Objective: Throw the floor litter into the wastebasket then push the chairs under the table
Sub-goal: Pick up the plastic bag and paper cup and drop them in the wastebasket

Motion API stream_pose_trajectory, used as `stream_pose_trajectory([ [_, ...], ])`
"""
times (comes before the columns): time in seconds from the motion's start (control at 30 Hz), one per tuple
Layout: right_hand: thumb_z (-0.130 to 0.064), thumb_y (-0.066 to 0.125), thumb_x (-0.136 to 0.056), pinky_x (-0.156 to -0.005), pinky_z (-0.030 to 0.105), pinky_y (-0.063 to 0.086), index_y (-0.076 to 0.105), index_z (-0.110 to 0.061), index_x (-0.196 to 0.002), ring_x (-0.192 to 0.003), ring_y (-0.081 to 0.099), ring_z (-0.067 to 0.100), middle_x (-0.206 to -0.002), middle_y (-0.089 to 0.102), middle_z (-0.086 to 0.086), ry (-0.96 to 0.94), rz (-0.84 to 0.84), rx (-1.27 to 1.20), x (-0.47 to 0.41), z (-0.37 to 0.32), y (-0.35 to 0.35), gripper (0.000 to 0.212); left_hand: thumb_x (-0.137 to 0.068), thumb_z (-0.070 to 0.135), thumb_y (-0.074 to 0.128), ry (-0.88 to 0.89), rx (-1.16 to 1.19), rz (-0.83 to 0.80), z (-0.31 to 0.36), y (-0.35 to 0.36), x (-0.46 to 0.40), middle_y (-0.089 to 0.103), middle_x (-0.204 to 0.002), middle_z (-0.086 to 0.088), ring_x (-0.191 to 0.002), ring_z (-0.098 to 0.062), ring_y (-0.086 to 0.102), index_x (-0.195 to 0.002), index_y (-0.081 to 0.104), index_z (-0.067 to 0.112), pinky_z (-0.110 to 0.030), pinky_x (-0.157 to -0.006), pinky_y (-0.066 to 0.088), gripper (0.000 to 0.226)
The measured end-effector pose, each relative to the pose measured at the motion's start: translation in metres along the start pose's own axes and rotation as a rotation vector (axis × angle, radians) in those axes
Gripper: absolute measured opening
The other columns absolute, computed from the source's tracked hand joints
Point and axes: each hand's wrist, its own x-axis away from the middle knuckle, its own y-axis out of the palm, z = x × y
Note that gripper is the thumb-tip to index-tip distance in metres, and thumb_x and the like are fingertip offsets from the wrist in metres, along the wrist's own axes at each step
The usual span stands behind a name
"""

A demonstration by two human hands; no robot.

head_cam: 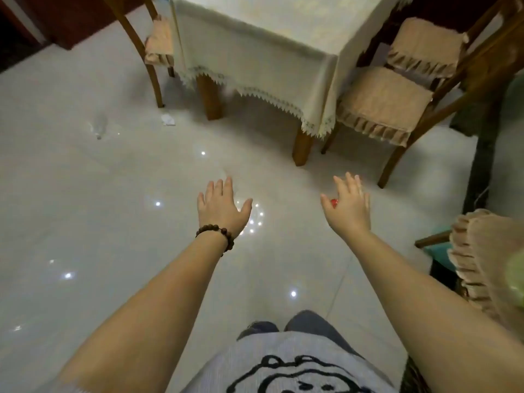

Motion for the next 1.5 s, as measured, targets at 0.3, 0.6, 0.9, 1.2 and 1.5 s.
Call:
stream_pose_trajectory([
  [0.3,-0.041,0.045,-0.093,-0.116,0.046,0.004,0.034,-0.017,-0.142,-0.145,0.005,0.022,-0.156,0.02,0.008,0.04,-0.013,0.015,-0.052,-0.01,0.033,0.055,-0.093,0.056,0.035,-0.004,-0.043,-0.034,-0.015,0.009,-0.065,0.02,-0.158,-0.006,-0.146,-0.024,0.009,-0.151,0.014,0.016,-0.045,-0.118,0.009,0.074],
  [0.6,-0.039,0.046,-0.094,-0.117,0.044,0.001,0.035,-0.016,-0.142,-0.145,0.003,0.02,-0.156,0.019,0.008,0.048,-0.029,-0.031,-0.202,-0.019,0.057,0.055,-0.094,0.052,0.037,0.011,-0.057,-0.048,0.016,0.016,-0.216,0.021,-0.157,-0.006,-0.146,-0.024,0.01,-0.151,0.015,0.015,-0.044,-0.118,0.01,0.071],
  [0.9,-0.037,0.047,-0.093,-0.117,0.044,0.002,0.037,-0.015,-0.141,-0.145,0.005,0.02,-0.155,0.022,0.009,-0.002,-0.126,-0.047,-0.35,-0.052,0.076,0.054,-0.095,0.05,0.039,-0.064,-0.063,-0.111,0.039,0.018,-0.348,0.02,-0.157,-0.008,-0.146,-0.025,0.012,-0.151,0.015,0.015,-0.043,-0.118,0.013,0.07],
  [1.2,-0.037,0.044,-0.094,-0.116,0.043,0.002,0.034,-0.016,-0.142,-0.145,0.006,0.021,-0.155,0.022,0.009,-0.051,-0.277,-0.018,-0.419,-0.08,0.142,0.053,-0.094,0.056,0.037,-0.216,-0.09,-0.268,-0.027,0.06,-0.417,0.02,-0.157,-0.009,-0.145,-0.028,0.016,-0.151,0.014,0.017,-0.045,-0.118,0.015,0.073],
  [1.5,-0.036,0.047,-0.095,-0.116,0.047,0.017,0.036,-0.017,-0.141,-0.143,0.014,0.025,-0.154,0.025,0.01,-0.026,-0.365,-0.014,-0.472,-0.058,0.346,0.05,-0.091,0.052,0.048,-0.221,-0.014,-0.386,-0.146,0.249,-0.497,0.027,-0.154,-0.011,-0.141,-0.027,0.023,-0.15,0.018,0.012,-0.04,-0.116,0.02,0.077],
])
